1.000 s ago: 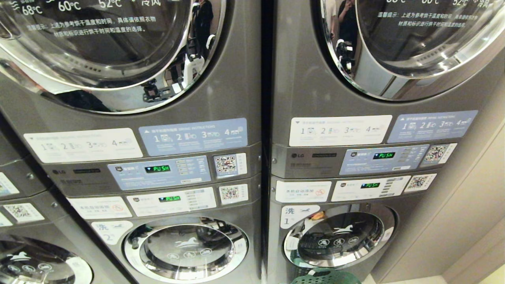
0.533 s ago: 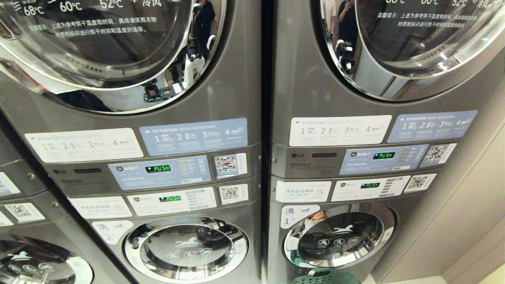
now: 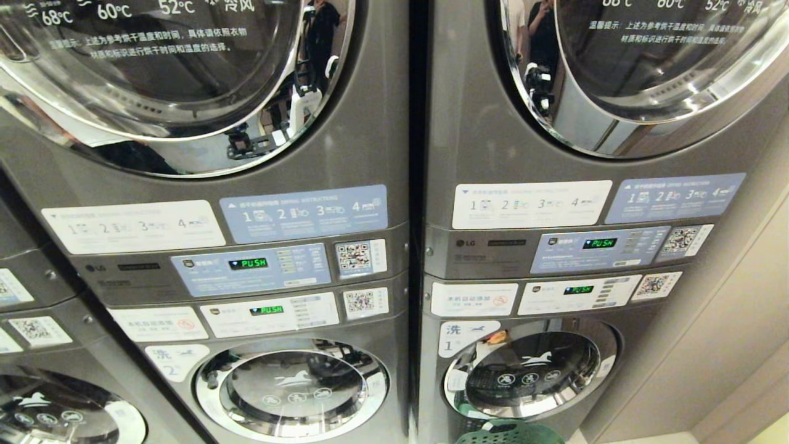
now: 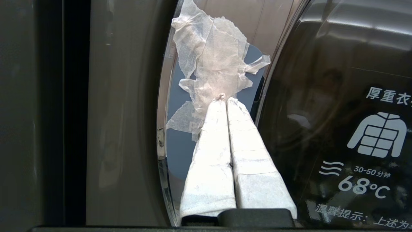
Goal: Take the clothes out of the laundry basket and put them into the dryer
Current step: Close the dryer
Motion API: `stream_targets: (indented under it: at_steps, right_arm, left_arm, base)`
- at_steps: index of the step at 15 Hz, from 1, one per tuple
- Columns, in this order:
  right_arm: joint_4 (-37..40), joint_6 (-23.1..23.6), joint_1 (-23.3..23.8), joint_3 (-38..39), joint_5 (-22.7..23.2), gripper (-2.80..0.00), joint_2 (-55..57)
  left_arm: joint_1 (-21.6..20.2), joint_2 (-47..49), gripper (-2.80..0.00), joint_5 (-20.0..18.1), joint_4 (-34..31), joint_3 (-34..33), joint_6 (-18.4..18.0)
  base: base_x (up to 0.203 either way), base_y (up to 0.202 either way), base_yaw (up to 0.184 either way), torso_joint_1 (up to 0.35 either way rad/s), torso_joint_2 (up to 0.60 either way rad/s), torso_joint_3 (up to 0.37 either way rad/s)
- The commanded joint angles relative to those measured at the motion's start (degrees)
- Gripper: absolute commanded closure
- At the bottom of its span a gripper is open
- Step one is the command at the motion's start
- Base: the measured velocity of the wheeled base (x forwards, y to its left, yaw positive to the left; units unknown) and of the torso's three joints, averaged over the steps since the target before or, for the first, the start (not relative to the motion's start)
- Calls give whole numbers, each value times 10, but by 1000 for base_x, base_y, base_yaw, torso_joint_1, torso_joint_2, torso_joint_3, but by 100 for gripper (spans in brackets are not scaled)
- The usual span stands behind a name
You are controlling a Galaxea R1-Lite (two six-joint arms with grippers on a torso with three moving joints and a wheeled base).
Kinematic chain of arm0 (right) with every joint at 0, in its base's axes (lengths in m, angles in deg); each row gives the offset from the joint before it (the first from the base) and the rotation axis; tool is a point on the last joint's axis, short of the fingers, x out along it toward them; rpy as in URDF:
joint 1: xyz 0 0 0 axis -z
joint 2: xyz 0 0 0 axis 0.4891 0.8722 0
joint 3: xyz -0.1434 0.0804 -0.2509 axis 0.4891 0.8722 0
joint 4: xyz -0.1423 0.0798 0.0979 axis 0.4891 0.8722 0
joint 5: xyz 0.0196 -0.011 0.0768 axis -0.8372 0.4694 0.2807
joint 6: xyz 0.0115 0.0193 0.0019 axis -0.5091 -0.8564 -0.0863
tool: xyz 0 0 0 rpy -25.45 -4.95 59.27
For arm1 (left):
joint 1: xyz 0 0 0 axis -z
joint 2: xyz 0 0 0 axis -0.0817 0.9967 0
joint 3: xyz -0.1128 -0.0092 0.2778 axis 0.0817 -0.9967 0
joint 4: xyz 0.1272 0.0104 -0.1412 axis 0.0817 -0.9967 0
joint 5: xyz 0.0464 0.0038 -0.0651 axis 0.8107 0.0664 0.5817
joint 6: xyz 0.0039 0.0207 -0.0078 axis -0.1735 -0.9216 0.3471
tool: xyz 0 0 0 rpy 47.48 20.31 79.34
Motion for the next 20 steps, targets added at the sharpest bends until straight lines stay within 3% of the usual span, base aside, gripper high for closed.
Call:
stream_targets:
  at_steps: [1,12,20]
  right_arm:
    - [0,0,0,1,0,0,1]
    - [0,0,0,1,0,0,0]
    - [0,0,0,1,0,0,0]
  left_arm:
    - [3,10,0,-1,0,0,0]
    - [25,19,0,5,7,1,-9]
    - [-11,-123,0,68,0,-6,-5]
  base:
    - [0,0,0,0,0,0]
    - [0,0,0,0,0,0]
    - [0,0,0,0,3,0]
